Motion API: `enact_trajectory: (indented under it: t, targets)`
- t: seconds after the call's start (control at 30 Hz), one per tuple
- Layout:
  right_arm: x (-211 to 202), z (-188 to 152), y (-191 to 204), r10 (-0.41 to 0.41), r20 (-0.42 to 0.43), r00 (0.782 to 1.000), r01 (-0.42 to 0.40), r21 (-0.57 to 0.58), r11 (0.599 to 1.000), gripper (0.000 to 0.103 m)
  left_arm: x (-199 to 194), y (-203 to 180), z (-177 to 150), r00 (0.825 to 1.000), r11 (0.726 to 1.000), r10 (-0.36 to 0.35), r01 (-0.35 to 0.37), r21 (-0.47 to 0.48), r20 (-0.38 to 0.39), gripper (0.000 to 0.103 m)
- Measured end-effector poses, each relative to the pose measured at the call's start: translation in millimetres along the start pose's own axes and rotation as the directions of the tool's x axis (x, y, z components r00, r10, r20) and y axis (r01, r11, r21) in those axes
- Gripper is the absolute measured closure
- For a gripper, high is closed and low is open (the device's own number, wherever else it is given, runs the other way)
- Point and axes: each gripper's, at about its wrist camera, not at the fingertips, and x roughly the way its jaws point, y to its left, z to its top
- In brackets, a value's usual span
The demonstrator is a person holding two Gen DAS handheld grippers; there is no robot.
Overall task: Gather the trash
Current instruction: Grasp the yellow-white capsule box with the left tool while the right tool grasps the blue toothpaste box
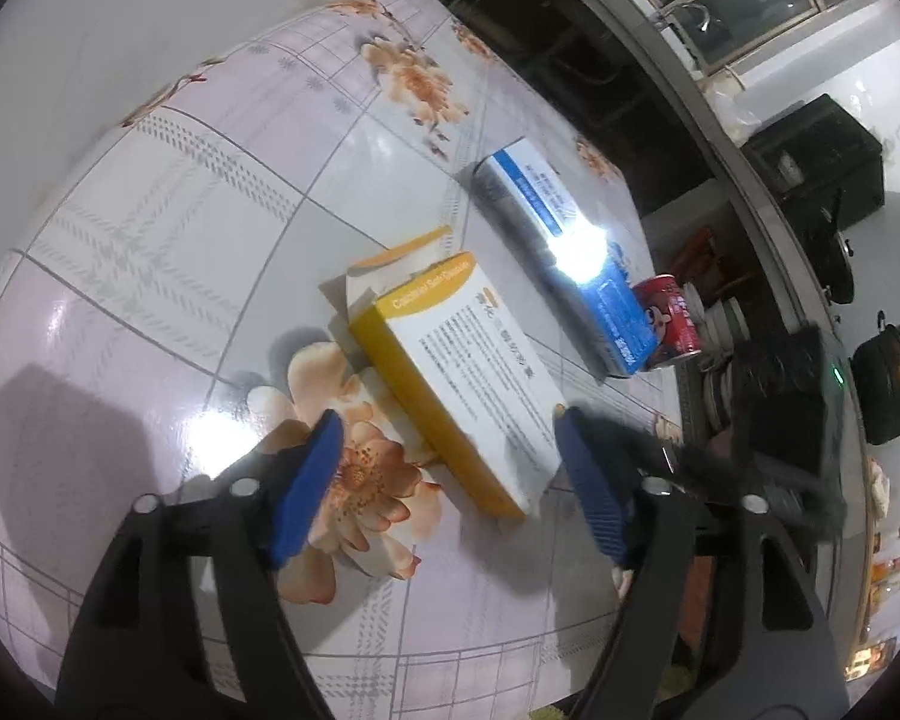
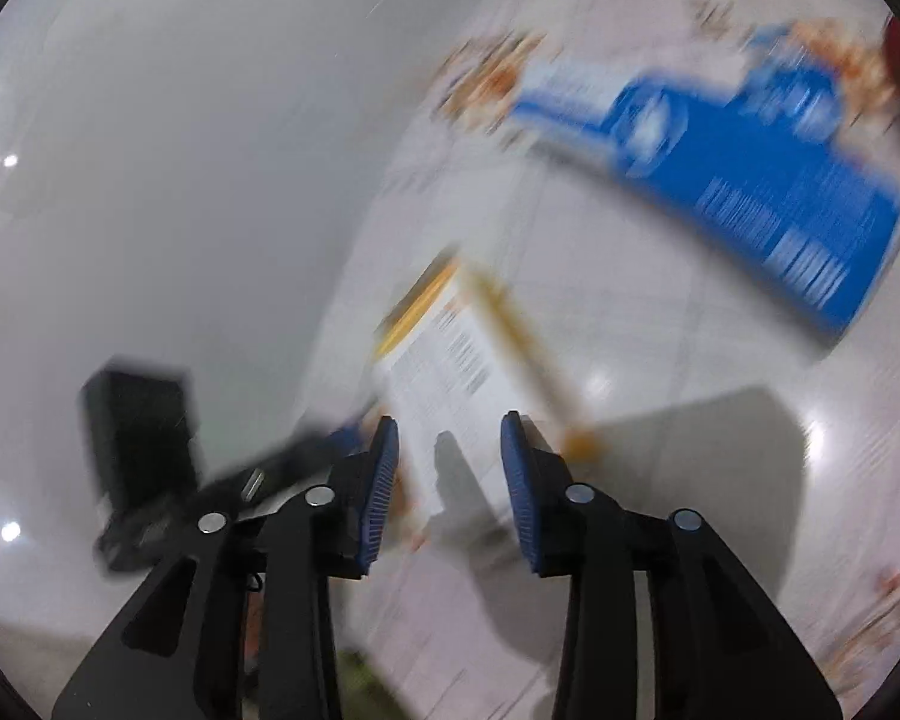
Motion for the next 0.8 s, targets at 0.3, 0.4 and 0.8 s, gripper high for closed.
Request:
enact_trajectory:
  t: [0.3, 0.4, 0.8]
  targets:
    - [-49, -14, -19, -0.076, 0.174, 0.982, 0.068, 0.047, 0.997, 0.047, 27, -23, 8, 0.993, 0.991, 0.11, -0.106, 0.077, -0.05, 0.02]
    - [-50, -11, -25, -0.163, 0.191, 0.968, 0.153, 0.064, 0.986, 0.046, 35, -22, 8, 0.987, 0.99, 0.14, -0.137, 0.036, -0.078, 0.02]
    - [-90, -3, -33, -0.346, 0.318, 0.883, 0.348, 0.053, 0.936, 0.041, 69, -53, 25, 0.939, 0.935, 0.343, -0.342, 0.091, 0.002, 0.015]
